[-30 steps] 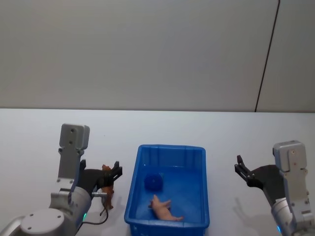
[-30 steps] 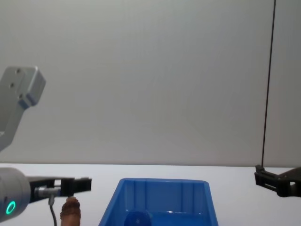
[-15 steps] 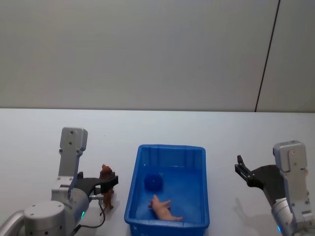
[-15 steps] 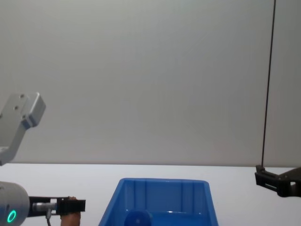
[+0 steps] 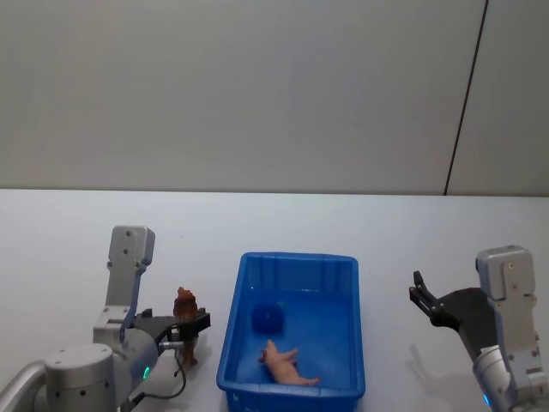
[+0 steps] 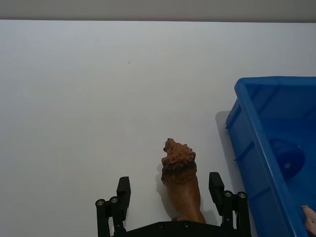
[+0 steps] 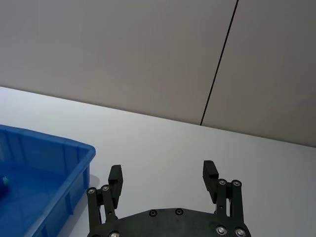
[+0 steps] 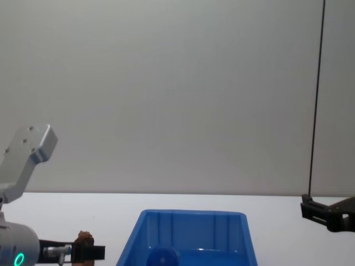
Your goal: Pick up the two dolls from the table and place them into the box.
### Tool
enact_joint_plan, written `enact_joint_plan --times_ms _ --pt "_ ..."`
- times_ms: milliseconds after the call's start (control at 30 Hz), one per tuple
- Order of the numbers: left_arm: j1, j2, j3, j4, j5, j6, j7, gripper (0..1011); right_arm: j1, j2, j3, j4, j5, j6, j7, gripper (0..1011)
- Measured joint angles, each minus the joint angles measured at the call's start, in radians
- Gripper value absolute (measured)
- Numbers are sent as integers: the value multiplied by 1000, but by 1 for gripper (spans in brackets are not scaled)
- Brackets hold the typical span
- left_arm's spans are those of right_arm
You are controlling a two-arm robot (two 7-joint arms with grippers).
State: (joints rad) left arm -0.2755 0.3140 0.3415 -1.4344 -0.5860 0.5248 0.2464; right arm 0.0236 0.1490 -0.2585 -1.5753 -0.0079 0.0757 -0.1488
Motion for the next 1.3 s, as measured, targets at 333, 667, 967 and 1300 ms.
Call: enact_joint_plan --times_ms 333,667,967,1300 --pt "-20 -14 -6 49 -15 12 -29 931 0 0 0 0 0 0 0 1001" --pt "-38 -26 -9 86 -21 32 -34 648 0 0 0 0 0 0 0 1001" --pt "-37 -28 -12 85 -16 35 -27 394 0 0 0 0 0 0 0 1001" --pt "-20 -17 -12 39 26 34 -32 359 0 0 0 0 0 0 0 1001"
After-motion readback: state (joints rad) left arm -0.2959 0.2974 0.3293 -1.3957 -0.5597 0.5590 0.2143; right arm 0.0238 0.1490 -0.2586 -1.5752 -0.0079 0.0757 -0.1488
